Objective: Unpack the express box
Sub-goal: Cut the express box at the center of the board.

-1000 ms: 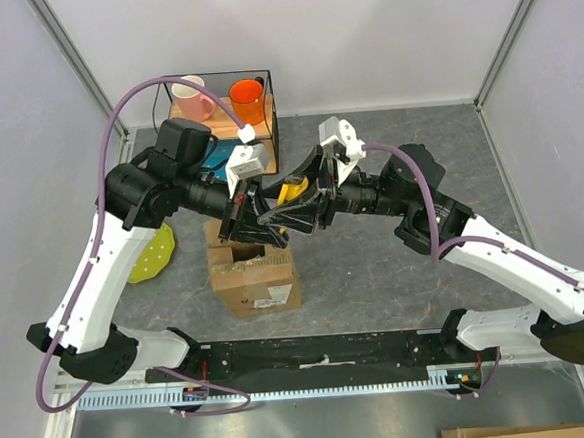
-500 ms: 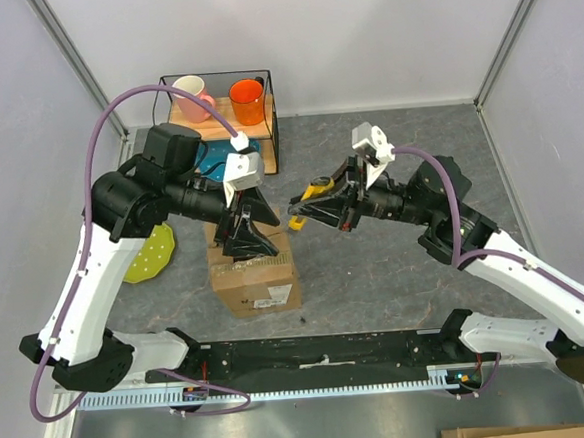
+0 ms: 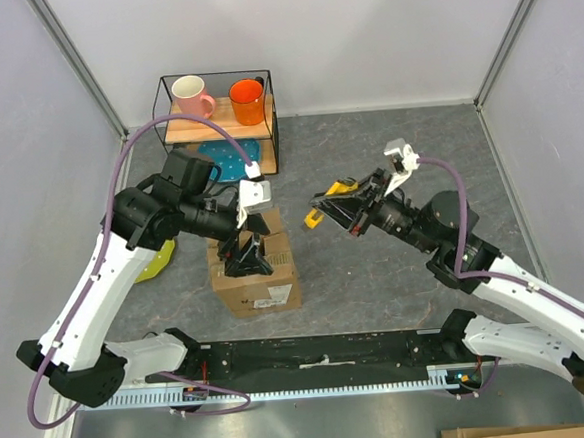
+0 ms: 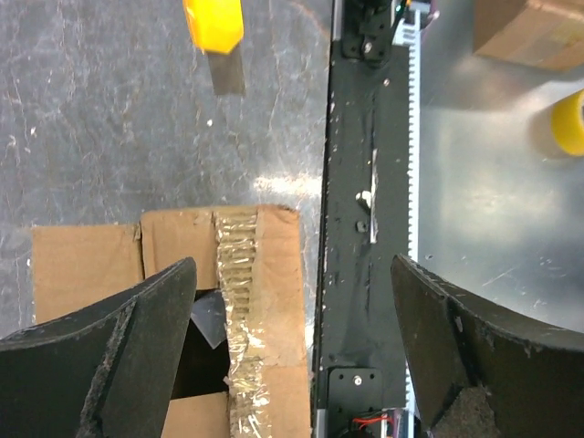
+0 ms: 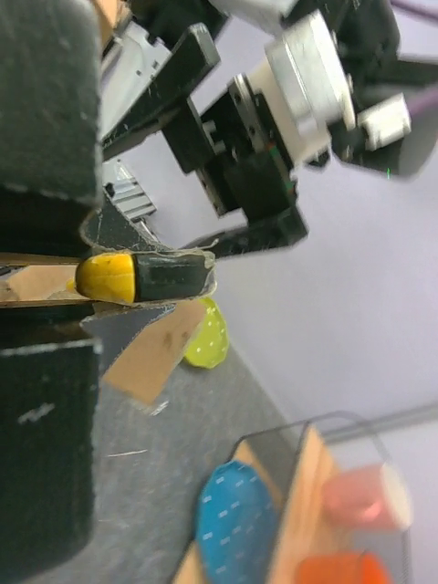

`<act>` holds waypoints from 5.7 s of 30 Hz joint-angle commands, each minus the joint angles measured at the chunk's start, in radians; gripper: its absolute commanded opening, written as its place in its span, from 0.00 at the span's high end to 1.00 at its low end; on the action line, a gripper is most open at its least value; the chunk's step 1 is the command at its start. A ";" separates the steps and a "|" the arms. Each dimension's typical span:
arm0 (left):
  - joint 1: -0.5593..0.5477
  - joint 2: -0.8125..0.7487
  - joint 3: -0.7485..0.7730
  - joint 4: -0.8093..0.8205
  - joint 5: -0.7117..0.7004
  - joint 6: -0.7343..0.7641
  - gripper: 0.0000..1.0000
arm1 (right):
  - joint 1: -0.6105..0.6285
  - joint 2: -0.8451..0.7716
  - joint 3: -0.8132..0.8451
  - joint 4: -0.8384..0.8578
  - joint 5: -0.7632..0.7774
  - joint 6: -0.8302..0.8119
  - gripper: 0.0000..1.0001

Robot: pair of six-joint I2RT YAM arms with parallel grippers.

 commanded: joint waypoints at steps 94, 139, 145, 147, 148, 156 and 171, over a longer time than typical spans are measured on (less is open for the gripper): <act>-0.191 -0.122 -0.370 0.091 -0.493 0.215 0.98 | 0.026 0.233 -0.406 0.552 0.215 0.577 1.00; -0.191 -0.116 -0.393 0.159 -0.578 0.167 0.98 | 0.098 0.151 -0.393 0.074 0.082 0.645 1.00; -0.182 -0.116 -0.399 0.170 -0.607 0.152 0.98 | 0.099 0.035 -0.438 -0.054 0.080 0.645 1.00; -0.182 -0.116 -0.405 0.173 -0.615 0.150 0.98 | 0.098 -0.007 -0.475 -0.066 0.079 0.666 1.00; -0.182 -0.113 -0.408 0.176 -0.621 0.144 0.98 | 0.098 -0.021 -0.488 -0.065 0.076 0.675 1.00; -0.154 -0.093 -0.418 0.246 -0.709 0.065 0.98 | 0.099 -0.056 -0.554 -0.026 0.025 0.757 1.00; -0.105 -0.099 -0.476 0.300 -0.831 -0.005 0.98 | 0.099 -0.171 -0.546 -0.247 -0.033 0.731 1.00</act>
